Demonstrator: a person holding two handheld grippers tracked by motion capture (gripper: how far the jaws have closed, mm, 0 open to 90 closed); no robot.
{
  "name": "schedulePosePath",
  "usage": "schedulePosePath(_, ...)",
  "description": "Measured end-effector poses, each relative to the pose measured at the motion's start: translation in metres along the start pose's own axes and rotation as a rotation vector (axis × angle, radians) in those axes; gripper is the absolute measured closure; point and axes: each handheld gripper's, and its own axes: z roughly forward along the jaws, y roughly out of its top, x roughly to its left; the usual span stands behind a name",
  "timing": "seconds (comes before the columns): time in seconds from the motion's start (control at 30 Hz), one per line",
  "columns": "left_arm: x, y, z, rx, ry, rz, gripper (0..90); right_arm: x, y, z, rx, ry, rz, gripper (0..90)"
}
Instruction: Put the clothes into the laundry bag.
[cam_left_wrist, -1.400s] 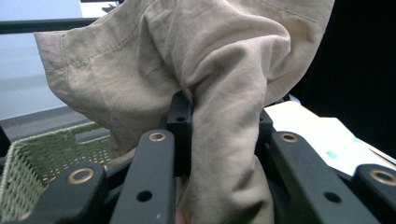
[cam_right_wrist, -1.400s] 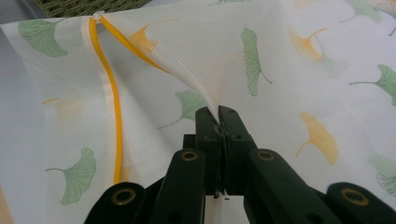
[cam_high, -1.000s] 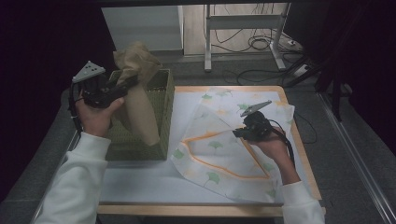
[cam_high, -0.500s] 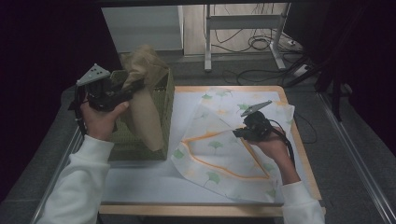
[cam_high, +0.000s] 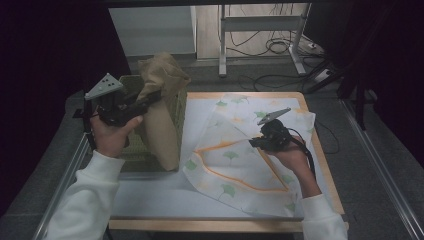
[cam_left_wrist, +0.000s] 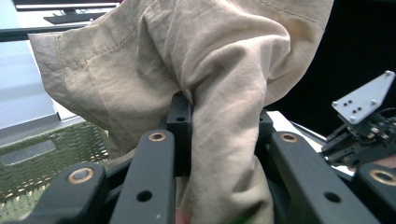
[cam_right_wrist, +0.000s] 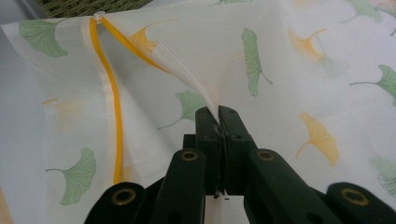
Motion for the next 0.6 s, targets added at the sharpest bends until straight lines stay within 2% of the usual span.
schedulePosePath(0.17, -0.003, -0.003, 0.0, -0.007, -0.023, -0.012, 70.9, 0.0, 0.0, -0.001, -0.001, -0.002, 0.001, 86.6)
schedulePosePath(0.6, -0.014, -0.013, 0.005, 0.011, -0.066, -0.007, 70.9, -0.001, 0.0, -0.001, -0.008, -0.004, 0.002, 86.6)
